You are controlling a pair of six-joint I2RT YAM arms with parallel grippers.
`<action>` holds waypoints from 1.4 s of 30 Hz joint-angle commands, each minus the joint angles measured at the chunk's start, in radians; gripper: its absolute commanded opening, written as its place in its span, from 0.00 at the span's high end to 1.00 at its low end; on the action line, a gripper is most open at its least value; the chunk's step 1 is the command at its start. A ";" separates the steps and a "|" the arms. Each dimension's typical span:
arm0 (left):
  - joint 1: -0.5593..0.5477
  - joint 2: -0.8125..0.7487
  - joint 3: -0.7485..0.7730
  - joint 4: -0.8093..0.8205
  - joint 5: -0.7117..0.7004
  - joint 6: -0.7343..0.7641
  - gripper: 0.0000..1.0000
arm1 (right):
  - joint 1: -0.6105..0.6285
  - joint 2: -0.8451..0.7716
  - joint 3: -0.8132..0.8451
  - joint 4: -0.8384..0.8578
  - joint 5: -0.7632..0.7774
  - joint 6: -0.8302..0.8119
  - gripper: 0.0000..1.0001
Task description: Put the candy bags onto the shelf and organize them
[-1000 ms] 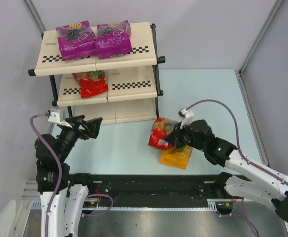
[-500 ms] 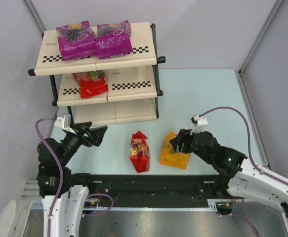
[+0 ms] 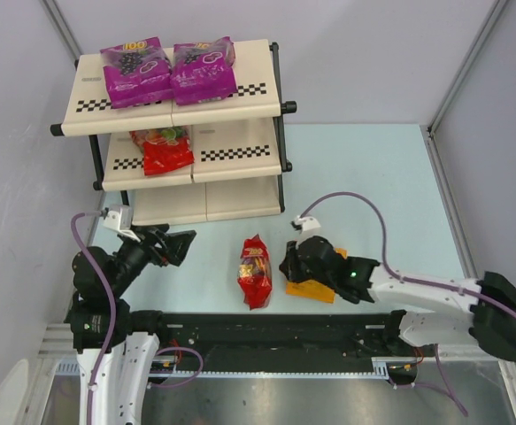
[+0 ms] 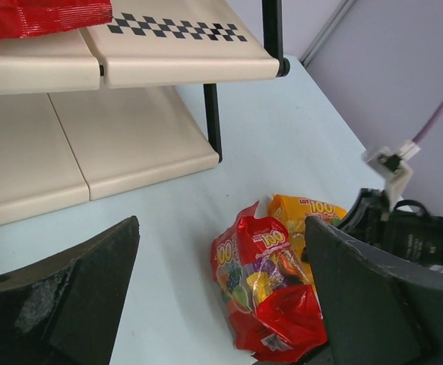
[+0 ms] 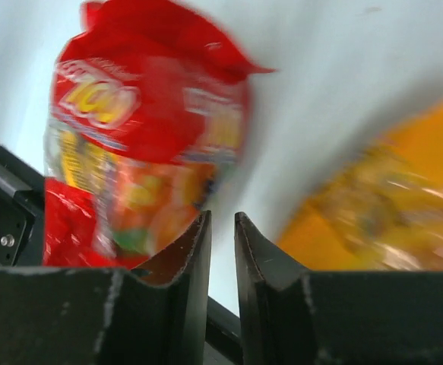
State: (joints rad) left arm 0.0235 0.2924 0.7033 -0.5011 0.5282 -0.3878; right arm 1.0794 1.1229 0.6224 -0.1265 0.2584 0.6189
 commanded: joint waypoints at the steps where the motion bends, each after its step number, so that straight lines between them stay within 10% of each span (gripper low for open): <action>1: 0.000 -0.002 0.027 -0.007 0.007 0.004 0.06 | 0.089 0.223 0.129 0.212 -0.114 -0.033 0.78; 19: 0.000 -0.007 0.007 -0.001 -0.004 0.007 0.06 | 0.203 0.294 0.224 0.421 -0.168 -0.171 0.70; 31: 0.000 0.071 0.044 -0.040 -0.073 -0.016 0.04 | 0.125 0.701 0.226 0.916 -0.390 -0.107 0.73; 42: -0.005 0.209 0.019 -0.002 -0.120 -0.054 0.04 | 0.175 0.487 0.169 0.664 -0.203 -0.157 0.56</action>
State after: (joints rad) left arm 0.0235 0.4805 0.7139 -0.5407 0.4221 -0.4110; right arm 1.2243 1.7939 0.8093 0.6437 -0.0624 0.5156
